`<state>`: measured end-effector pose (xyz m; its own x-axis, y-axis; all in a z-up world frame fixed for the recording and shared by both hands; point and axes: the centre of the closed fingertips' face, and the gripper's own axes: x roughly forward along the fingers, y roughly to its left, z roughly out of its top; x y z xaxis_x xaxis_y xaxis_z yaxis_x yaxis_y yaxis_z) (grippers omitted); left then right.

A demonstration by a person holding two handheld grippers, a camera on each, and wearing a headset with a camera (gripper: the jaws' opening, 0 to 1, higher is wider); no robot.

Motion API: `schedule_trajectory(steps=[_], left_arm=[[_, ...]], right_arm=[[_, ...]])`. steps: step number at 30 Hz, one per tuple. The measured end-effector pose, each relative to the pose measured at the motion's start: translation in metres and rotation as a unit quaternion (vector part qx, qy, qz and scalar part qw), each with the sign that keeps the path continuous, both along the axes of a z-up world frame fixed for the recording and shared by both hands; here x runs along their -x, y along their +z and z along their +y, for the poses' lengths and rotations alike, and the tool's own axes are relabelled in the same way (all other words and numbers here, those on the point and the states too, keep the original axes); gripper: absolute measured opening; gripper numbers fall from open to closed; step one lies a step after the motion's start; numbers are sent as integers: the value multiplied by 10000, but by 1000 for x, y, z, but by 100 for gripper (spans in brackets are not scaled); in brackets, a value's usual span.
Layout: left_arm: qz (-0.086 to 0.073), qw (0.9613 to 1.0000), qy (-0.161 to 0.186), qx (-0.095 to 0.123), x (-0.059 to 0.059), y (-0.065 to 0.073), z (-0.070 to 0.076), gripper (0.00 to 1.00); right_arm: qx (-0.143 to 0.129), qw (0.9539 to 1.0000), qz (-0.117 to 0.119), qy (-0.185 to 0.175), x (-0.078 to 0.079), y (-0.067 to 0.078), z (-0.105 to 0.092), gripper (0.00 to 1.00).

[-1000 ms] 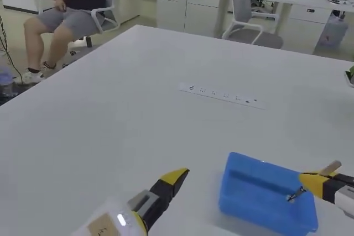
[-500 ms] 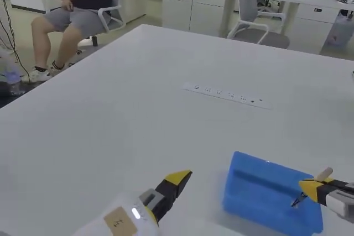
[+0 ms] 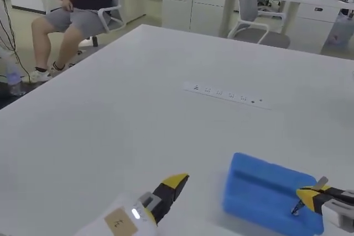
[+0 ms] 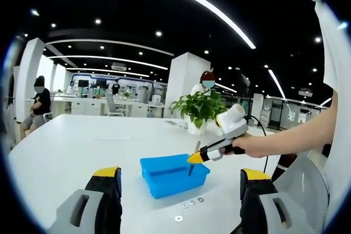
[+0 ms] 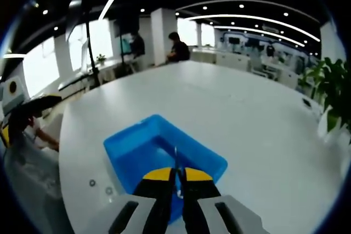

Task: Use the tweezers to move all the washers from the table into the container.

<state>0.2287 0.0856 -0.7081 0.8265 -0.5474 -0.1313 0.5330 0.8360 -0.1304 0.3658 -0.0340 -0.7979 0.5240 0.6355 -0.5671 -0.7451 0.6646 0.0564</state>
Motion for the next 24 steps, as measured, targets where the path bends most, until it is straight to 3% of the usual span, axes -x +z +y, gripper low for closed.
schedule_trajectory(steps=[7,12,18,24], left_arm=[[41,9999,25,-90,-1,-3,1,91],[44,9999,50,-121,-1,-3,1,90],[64,9999,87,-75,-1,-3,3,90],[85,9999,69,-101,-1,-4,2,90]], right_arm=[[-68,9999,-71,-55,-1,5,-2,3],[-241,9994,-241,-116,0,26,-2,3],[-435,9985,-330,-58,11,49,1,3],[-595,9977,-326,29,29,61,5,3]])
